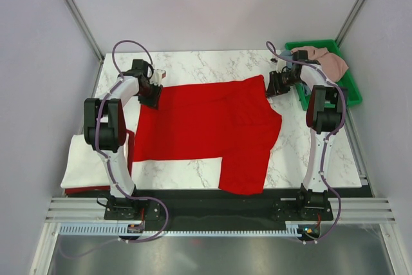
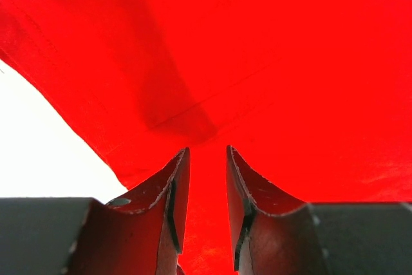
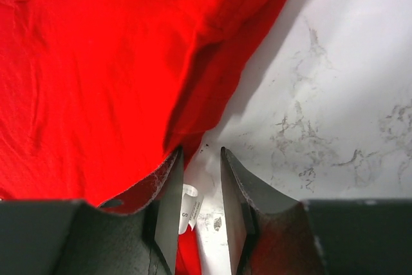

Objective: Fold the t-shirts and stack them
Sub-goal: Fold the tshirt

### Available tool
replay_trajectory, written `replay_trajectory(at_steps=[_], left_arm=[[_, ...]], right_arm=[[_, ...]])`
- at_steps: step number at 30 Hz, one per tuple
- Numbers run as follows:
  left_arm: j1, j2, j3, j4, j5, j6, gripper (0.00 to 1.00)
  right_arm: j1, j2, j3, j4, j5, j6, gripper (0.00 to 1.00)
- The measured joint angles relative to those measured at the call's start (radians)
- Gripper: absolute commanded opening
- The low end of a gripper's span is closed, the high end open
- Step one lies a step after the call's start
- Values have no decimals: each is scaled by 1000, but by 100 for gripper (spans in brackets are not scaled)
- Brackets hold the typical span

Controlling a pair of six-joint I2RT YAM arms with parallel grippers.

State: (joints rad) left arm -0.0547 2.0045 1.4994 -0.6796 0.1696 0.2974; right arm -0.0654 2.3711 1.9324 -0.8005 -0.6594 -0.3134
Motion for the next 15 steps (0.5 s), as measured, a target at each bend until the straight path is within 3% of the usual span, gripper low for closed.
replay_trajectory(at_steps=[15], left_arm=[[-10, 0, 0, 0, -13, 7, 35]], right_arm=[[56, -28, -23, -3, 157, -37, 8]])
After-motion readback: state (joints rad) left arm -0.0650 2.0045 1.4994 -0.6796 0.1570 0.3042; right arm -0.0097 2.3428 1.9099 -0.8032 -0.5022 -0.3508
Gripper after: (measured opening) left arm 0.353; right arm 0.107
